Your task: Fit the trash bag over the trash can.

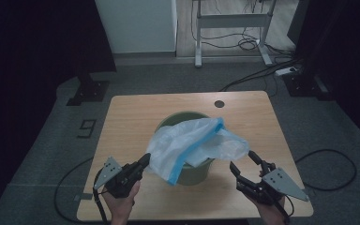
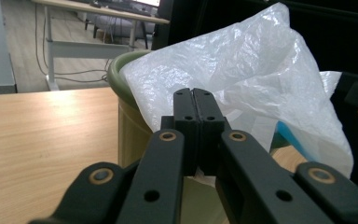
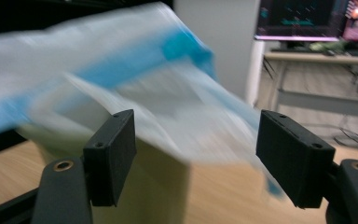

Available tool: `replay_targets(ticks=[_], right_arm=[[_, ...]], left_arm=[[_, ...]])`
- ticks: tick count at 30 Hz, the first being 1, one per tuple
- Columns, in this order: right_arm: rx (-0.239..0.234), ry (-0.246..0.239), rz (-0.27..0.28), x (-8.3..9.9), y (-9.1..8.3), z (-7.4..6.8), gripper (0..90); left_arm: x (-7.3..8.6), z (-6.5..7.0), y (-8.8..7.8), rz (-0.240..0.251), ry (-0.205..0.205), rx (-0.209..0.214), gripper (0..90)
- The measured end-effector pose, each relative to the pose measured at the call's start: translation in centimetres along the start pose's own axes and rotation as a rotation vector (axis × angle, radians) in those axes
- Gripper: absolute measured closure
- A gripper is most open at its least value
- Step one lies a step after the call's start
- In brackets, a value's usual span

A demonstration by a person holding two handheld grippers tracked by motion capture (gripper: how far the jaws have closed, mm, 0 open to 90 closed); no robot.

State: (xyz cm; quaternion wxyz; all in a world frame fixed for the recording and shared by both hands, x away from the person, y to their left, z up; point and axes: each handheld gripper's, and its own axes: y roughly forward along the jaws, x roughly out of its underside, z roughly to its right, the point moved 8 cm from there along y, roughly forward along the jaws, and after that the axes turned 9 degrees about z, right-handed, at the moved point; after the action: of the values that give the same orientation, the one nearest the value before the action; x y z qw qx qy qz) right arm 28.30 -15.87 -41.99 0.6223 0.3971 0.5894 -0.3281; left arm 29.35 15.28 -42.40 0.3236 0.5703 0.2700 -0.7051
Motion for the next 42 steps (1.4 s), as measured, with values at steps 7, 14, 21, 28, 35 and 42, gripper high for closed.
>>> replay_targets(ticks=[7,14,21,28,35,42], right_arm=[[-0.056,-0.029,0.035,-2.4,2.7,-2.4,29.7],[-0.079,-0.033,0.001,-2.0,4.3,-3.1,31.2],[-0.058,-0.023,-0.024,-1.2,4.5,-2.5,31.7],[-0.041,-0.016,-0.034,-0.6,4.2,-2.0,31.8],[-0.032,-0.002,-0.048,0.1,4.0,-1.9,31.7],[-0.031,0.004,-0.045,0.3,3.8,-1.9,31.8]], left_arm=[[-2.6,0.1,-0.9,0.037,0.032,0.021,55.5],[-5.3,0.9,-1.4,0.062,0.069,0.027,45.4],[-6.7,2.8,0.3,0.033,0.095,0.055,38.2],[-7.0,4.9,2.4,0.001,0.105,0.073,31.5],[-5.7,6.7,4.7,-0.111,0.177,0.071,34.0],[-4.1,6.3,5.7,-0.176,0.174,0.091,69.3]])
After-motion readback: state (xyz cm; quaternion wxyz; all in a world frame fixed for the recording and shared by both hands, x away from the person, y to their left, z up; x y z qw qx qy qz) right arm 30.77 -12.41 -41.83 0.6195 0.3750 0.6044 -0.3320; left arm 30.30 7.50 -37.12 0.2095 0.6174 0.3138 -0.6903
